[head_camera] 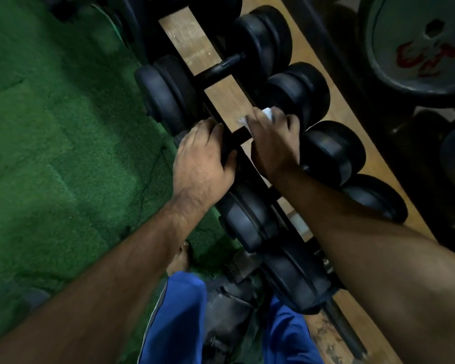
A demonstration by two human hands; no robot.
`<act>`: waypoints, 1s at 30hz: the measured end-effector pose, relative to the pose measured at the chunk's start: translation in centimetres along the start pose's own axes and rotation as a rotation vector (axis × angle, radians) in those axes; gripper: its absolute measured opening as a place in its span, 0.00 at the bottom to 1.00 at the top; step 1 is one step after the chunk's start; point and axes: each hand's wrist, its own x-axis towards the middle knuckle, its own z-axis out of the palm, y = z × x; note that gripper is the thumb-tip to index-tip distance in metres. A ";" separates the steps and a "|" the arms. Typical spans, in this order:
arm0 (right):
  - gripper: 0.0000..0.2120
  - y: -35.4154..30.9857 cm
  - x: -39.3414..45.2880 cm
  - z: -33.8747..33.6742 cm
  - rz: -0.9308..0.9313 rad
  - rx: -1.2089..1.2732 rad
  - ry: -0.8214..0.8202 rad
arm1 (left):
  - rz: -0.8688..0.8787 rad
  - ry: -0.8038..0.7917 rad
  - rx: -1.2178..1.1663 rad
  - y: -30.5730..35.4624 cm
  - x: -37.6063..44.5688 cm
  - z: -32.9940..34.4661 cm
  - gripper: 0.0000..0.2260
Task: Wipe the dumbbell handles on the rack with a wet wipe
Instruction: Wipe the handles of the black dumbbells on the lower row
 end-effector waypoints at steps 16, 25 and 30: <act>0.13 1.2 1.4 -2.1 -0.013 -0.118 -0.138 | -0.052 0.032 0.071 1.9 0.4 -0.2 0.22; 0.16 0.6 2.4 -3.2 -0.127 0.532 -0.388 | -0.028 0.043 0.073 1.3 0.6 -0.1 0.21; 0.19 1.0 2.5 -1.9 0.052 0.637 -0.302 | -0.015 0.030 0.053 0.9 0.5 0.0 0.22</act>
